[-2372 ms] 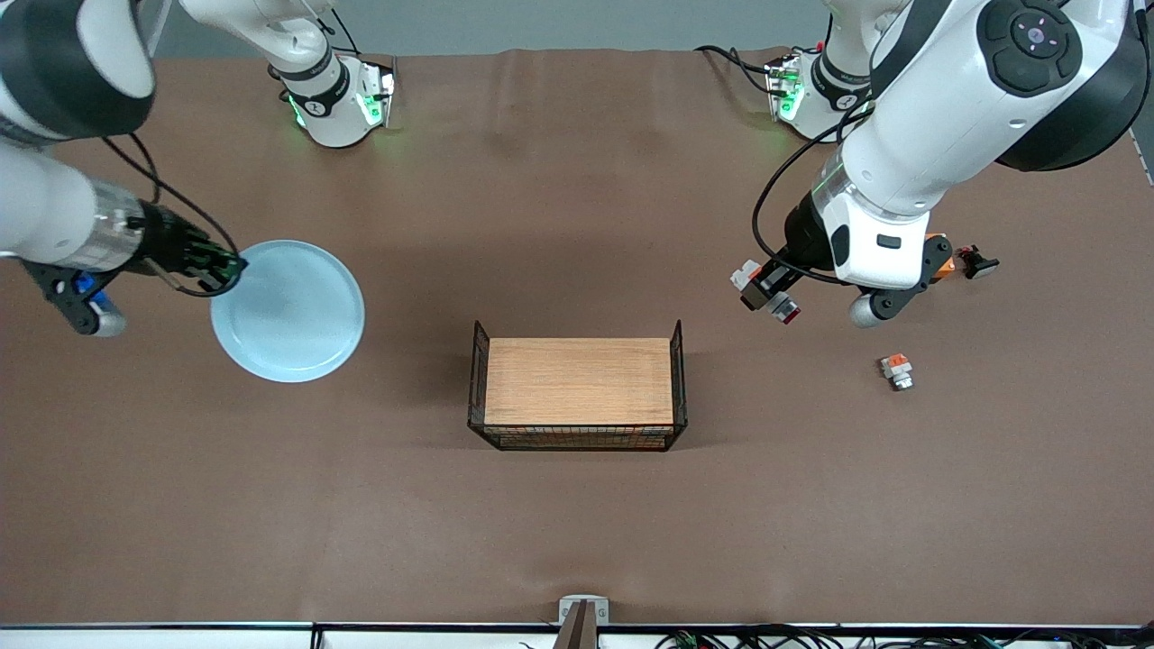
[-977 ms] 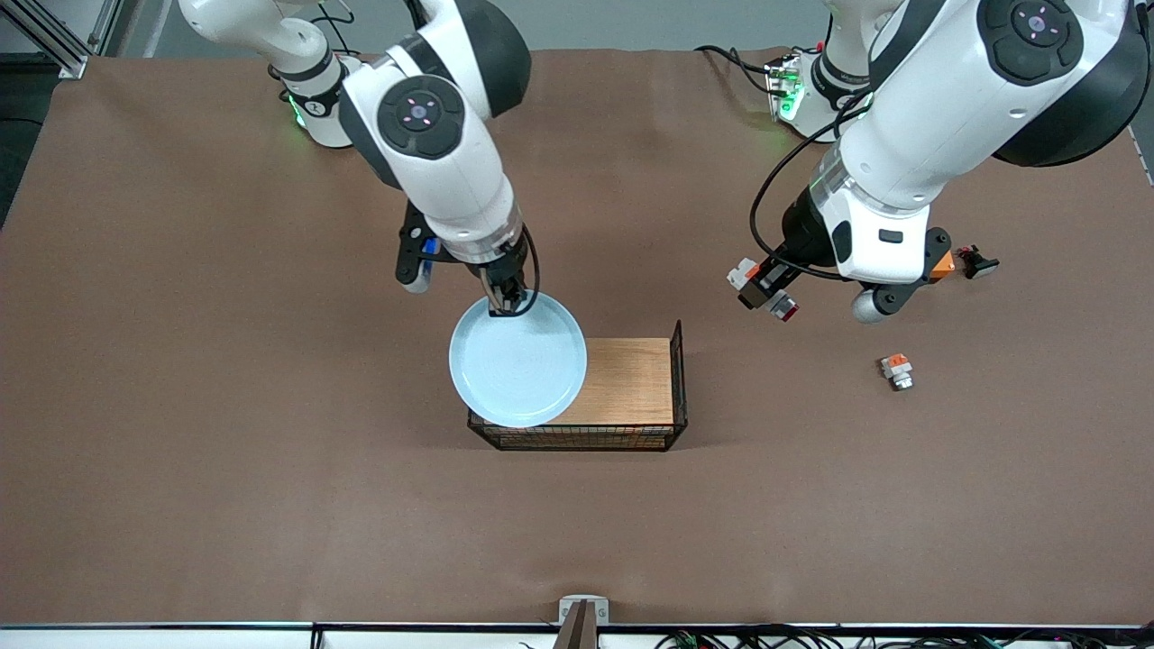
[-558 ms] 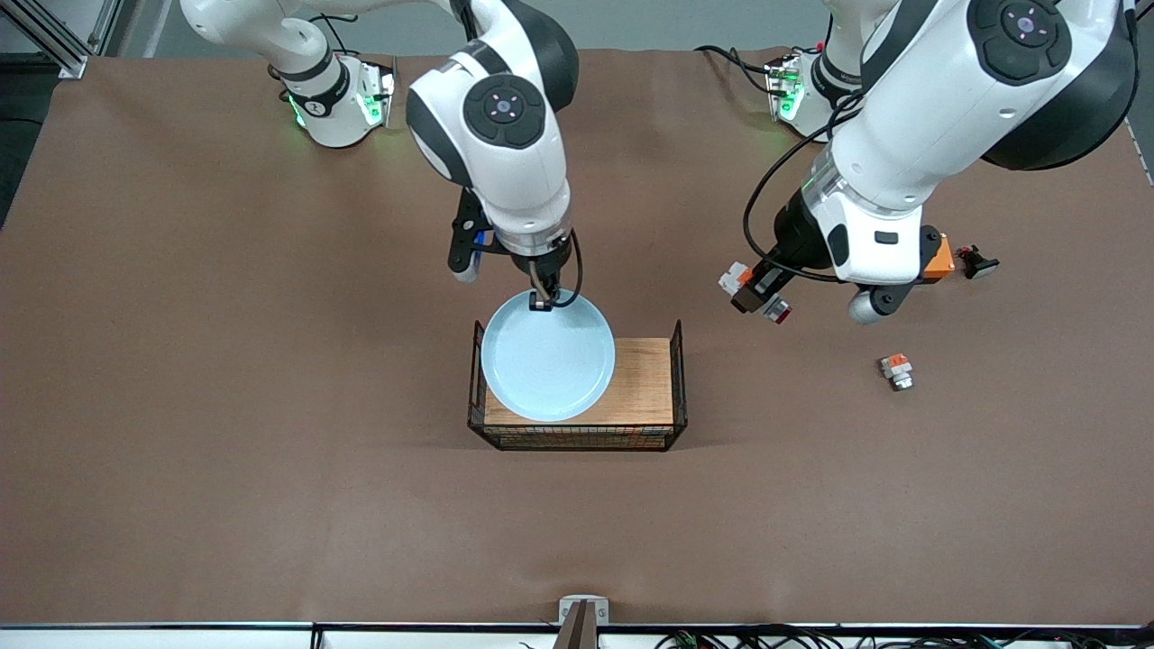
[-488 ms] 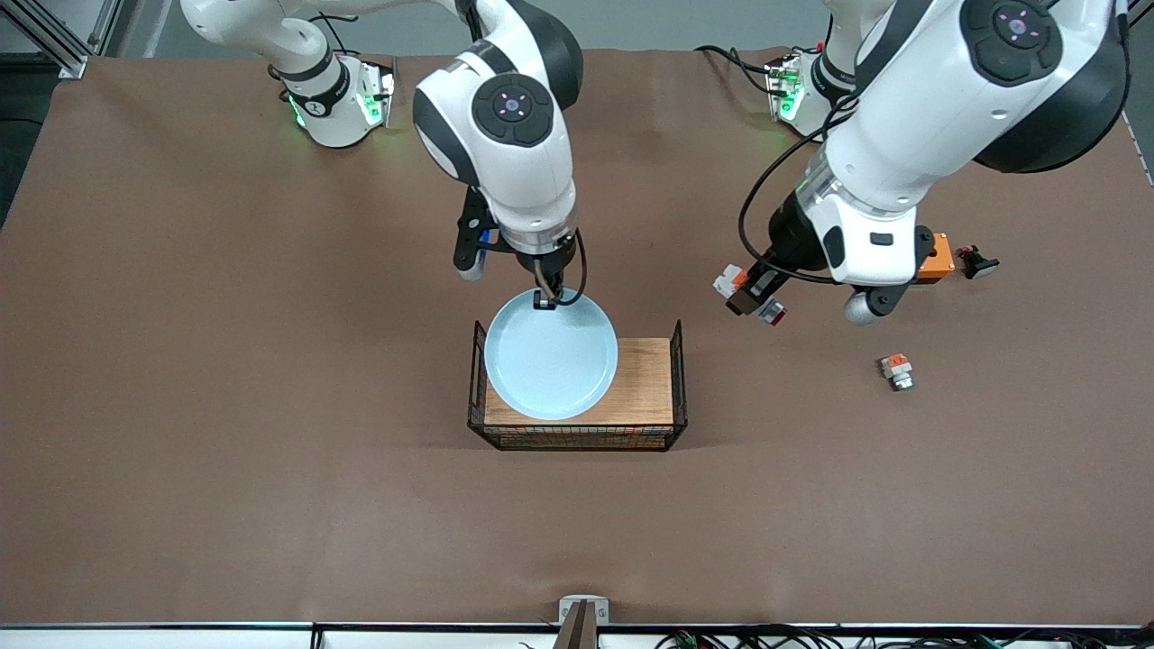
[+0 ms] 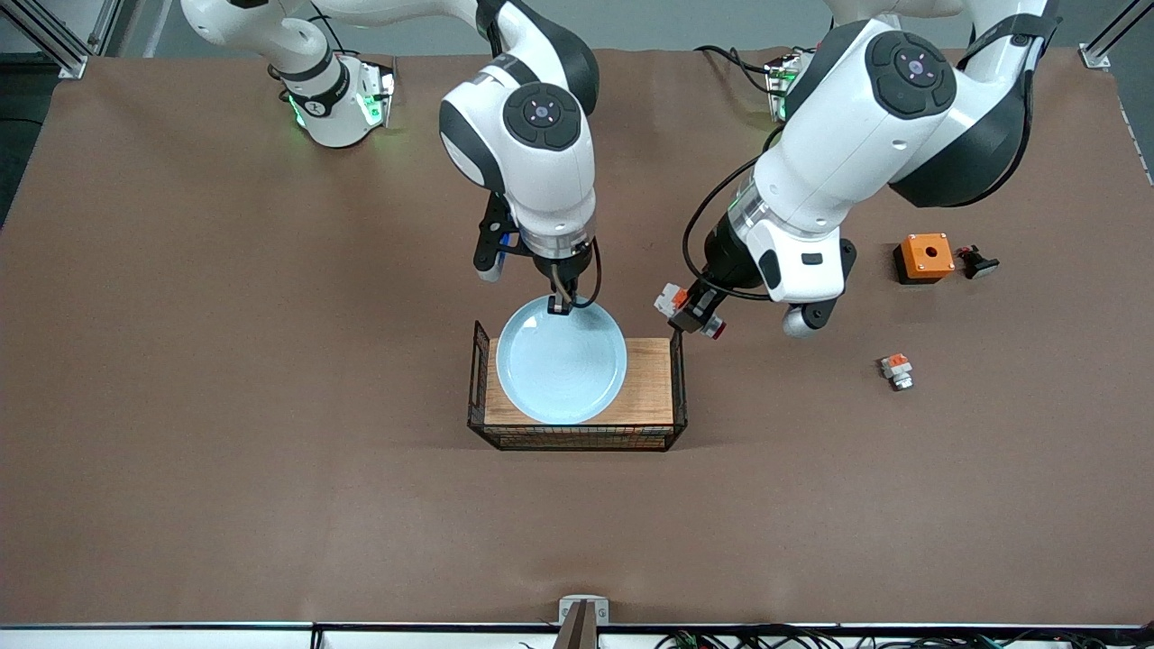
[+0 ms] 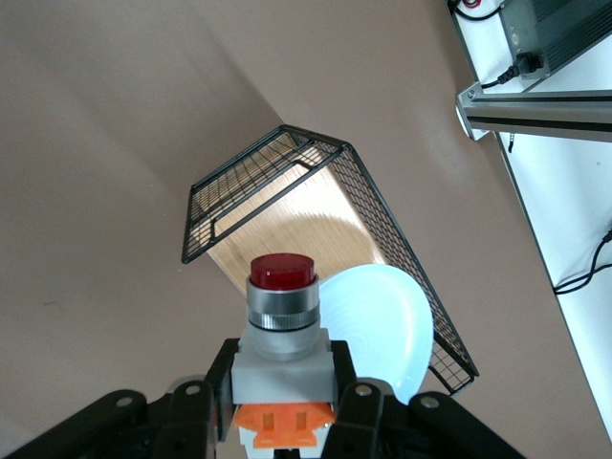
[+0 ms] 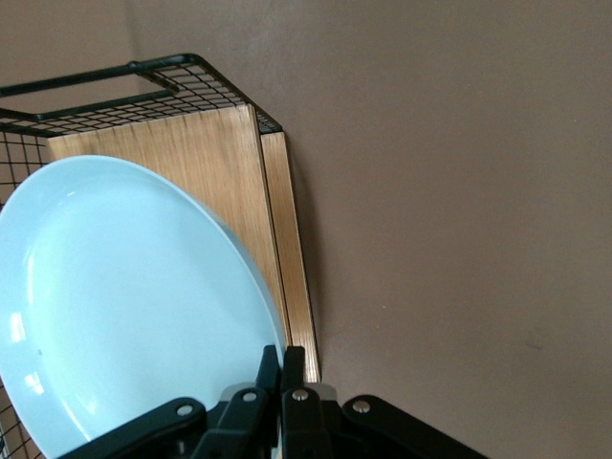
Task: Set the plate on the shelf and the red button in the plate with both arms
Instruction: 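Lower the plate into the basket while the left gripper brings the button closer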
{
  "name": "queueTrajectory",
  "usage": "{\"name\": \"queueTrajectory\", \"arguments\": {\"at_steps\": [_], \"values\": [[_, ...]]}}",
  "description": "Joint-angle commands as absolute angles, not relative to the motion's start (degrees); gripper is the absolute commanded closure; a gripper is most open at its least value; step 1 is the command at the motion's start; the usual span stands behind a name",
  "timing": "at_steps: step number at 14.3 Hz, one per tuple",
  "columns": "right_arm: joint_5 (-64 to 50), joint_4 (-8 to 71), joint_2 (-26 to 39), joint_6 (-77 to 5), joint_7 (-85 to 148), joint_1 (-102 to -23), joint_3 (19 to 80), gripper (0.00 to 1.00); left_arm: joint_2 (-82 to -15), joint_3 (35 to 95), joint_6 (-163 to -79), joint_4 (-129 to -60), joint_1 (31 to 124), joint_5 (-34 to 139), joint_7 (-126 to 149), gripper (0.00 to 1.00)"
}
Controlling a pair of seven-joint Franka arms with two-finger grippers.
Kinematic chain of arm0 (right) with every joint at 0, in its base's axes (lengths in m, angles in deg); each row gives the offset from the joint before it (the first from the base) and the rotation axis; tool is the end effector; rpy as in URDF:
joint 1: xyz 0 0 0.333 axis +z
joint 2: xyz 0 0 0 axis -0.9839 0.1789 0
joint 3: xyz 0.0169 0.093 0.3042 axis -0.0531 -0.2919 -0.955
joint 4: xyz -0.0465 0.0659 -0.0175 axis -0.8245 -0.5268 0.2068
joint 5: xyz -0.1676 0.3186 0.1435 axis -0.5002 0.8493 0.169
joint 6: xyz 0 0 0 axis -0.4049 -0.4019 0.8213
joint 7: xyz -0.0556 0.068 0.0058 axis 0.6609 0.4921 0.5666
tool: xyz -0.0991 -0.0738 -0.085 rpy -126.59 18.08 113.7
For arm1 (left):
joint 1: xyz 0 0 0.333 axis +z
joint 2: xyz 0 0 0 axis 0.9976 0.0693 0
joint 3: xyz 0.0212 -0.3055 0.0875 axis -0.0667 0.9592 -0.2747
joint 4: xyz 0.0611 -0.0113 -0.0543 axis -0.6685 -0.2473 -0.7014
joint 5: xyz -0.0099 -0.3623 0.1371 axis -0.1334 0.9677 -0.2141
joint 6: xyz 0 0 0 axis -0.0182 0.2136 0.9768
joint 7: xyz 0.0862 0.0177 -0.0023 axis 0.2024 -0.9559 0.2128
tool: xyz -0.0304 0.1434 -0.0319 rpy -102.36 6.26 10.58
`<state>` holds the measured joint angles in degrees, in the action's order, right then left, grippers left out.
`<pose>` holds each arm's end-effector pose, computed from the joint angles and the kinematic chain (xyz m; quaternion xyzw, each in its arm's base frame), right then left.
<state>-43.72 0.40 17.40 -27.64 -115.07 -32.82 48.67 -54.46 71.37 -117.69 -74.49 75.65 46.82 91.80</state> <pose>0.5336 0.5071 0.4047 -0.6510 0.7578 -0.0152 0.0410 0.5848 -0.3647 0.5215 0.8729 0.4575 -0.0156 0.1686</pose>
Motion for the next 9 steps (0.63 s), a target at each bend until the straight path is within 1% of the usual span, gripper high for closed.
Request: {"name": "queueTrajectory", "arguments": {"at_steps": [1,9], "values": [[-46.0,-1.8,19.1,-28.2,-118.8,-31.6,49.3,1.0,-54.5,71.1,-118.2,-73.7,75.5,46.3,92.8,0.7],[-47.7,-1.2,21.2,-29.5,-120.5,-30.0,49.3,1.0,-52.3,70.9,-119.0,-72.3,75.8,46.3,92.8,0.7]]}}
